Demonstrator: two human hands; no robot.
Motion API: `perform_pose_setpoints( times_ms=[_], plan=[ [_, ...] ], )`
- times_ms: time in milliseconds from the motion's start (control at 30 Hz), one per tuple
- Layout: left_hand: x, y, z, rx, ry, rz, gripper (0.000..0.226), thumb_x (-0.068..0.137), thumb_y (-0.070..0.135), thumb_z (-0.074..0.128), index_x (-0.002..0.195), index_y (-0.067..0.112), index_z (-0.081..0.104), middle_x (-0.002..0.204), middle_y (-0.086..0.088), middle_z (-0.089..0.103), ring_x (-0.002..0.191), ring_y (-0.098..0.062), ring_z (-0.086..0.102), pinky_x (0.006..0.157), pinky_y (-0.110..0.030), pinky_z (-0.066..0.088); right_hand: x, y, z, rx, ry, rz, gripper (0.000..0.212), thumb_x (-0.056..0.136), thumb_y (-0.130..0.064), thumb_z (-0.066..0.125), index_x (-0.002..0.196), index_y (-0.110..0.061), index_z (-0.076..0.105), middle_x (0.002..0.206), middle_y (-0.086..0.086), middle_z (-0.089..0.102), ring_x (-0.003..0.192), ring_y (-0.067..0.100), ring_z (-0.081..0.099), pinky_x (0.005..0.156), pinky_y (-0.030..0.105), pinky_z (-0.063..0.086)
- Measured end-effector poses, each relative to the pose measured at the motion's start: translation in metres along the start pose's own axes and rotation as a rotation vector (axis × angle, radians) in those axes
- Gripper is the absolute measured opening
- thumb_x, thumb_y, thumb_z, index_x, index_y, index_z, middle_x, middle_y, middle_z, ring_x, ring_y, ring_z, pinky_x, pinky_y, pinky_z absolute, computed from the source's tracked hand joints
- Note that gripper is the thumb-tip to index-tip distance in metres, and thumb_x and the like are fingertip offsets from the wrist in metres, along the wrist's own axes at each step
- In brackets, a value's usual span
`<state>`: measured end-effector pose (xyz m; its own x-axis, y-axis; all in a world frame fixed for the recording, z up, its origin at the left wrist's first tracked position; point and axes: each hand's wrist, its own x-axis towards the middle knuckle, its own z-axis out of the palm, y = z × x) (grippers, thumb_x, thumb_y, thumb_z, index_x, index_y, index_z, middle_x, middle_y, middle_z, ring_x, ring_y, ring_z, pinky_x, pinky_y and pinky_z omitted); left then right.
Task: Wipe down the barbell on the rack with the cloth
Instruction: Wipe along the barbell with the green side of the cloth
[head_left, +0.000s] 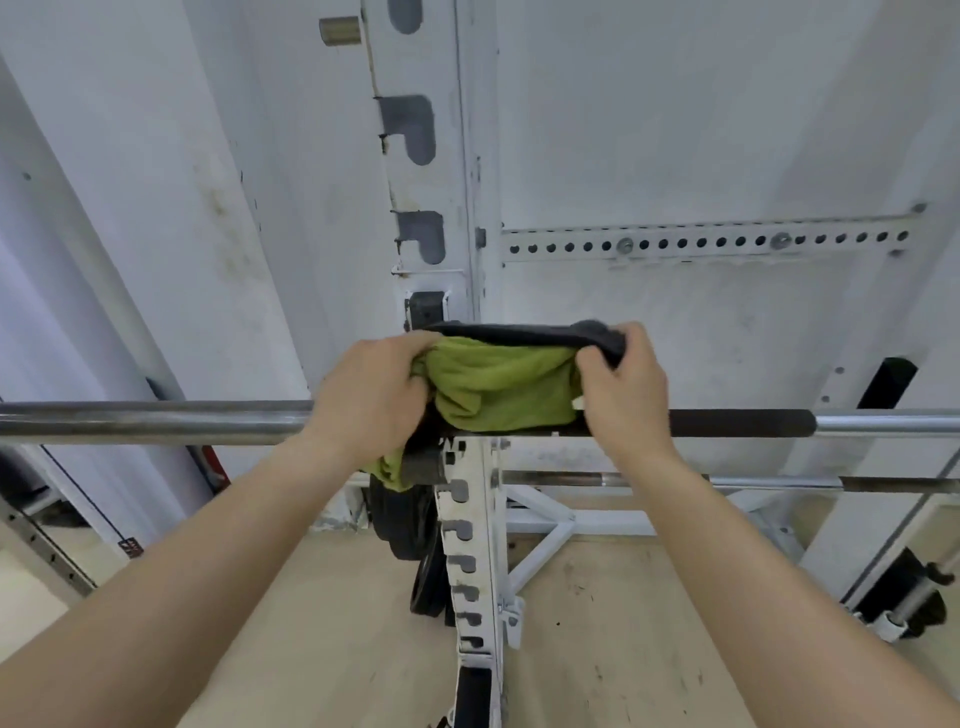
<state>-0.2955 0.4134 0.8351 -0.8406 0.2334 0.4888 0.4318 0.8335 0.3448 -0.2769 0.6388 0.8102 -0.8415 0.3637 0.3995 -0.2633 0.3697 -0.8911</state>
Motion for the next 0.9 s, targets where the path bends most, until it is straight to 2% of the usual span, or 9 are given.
perform_pose_setpoints(
  times_ms=[167,267,367,433,500,567,633,733,900],
  plan=[
    [0.005,0.074,0.037,-0.068,-0.117,0.103,0.074,0.083,0.014,0.055,0.153,0.026,0.032,0.157,0.002,0.034,0.142,-0.018,0.032,0.111,-0.022,0.023,0.033,-0.024,-0.082,0.108,0.233,-0.064,0.01,0.089,-0.021,0.059,0.097,-0.022,0.053,0.083,-0.015,0.054,0.072,-0.004,0.052,0.065,0.021,0.04],
    [0.013,0.088,0.074,0.038,-0.492,0.06,0.071,0.09,0.049,0.042,0.155,0.026,0.026,0.162,-0.003,0.024,0.147,-0.018,0.023,0.117,-0.031,0.018,0.046,-0.003,-0.121,-0.454,0.019,0.081,0.029,0.086,-0.036,0.058,0.111,-0.024,0.051,0.096,-0.006,0.061,0.087,0.02,0.056,0.077,0.035,0.043],
    [0.013,0.094,0.111,0.204,-0.394,0.105,0.062,0.097,0.059,0.013,0.127,0.029,0.058,0.123,0.001,0.064,0.113,-0.023,0.058,0.096,-0.04,0.043,0.039,0.038,-0.134,-0.987,-0.259,0.13,0.055,0.086,-0.045,0.05,0.138,-0.029,0.043,0.13,0.009,0.055,0.118,0.034,0.051,0.099,0.046,0.04],
    [0.01,0.096,0.13,0.362,-0.155,0.144,0.051,0.1,0.051,0.015,0.088,0.026,0.058,0.081,0.006,0.062,0.078,-0.022,0.062,0.071,-0.037,0.046,0.031,0.057,-0.129,-1.116,-0.269,0.037,0.061,0.089,-0.046,0.044,0.148,-0.035,0.035,0.149,0.012,0.034,0.135,0.039,0.031,0.111,0.054,0.028],
    [0.007,0.1,0.143,0.435,-0.013,0.137,0.042,0.103,0.044,0.023,0.073,0.025,0.047,0.066,0.005,0.055,0.062,-0.021,0.056,0.062,-0.037,0.043,0.027,0.063,-0.12,-1.152,-0.271,-0.129,0.06,0.091,-0.041,0.04,0.15,-0.036,0.032,0.159,0.011,0.02,0.145,0.04,0.017,0.116,0.059,0.013],
    [0.008,0.108,0.151,0.452,0.05,0.106,0.039,0.104,0.039,0.028,0.071,0.025,0.044,0.063,0.005,0.055,0.058,-0.023,0.054,0.063,-0.038,0.044,0.028,0.067,-0.11,-1.095,-0.393,-0.359,0.056,0.09,-0.039,0.036,0.145,-0.032,0.042,0.15,0.007,0.046,0.136,0.032,0.041,0.117,0.056,0.019],
    [0.012,0.115,0.162,0.492,0.085,0.104,0.042,0.104,0.038,0.026,0.069,0.024,0.047,0.06,0.004,0.055,0.055,-0.024,0.053,0.06,-0.037,0.042,0.028,0.073,-0.106,-1.062,-0.508,-0.542,0.053,0.086,-0.045,0.037,0.131,-0.027,0.056,0.11,0.001,0.07,0.102,0.027,0.063,0.1,0.048,0.039],
    [0.02,0.135,0.178,0.533,0.104,0.155,0.051,0.104,0.036,0.017,0.067,0.021,0.048,0.054,0.004,0.048,0.046,-0.024,0.047,0.049,-0.034,0.038,0.032,0.092,-0.116,-1.111,-0.439,-0.692,0.049,0.08,-0.054,0.052,0.113,-0.021,0.061,0.086,0.0,0.068,0.081,0.025,0.061,0.077,0.042,0.045],
    [0.034,0.206,0.211,0.554,0.092,0.269,0.05,0.102,0.034,0.018,0.07,0.018,0.053,0.048,0.004,0.041,0.039,-0.022,0.029,0.042,-0.027,0.011,0.054,0.137,-0.189,-1.172,-0.268,-0.653,0.033,0.069,-0.041,0.077,0.087,-0.019,0.06,0.075,-0.001,0.063,0.074,0.026,0.059,0.07,0.039,0.043]
  ],
)
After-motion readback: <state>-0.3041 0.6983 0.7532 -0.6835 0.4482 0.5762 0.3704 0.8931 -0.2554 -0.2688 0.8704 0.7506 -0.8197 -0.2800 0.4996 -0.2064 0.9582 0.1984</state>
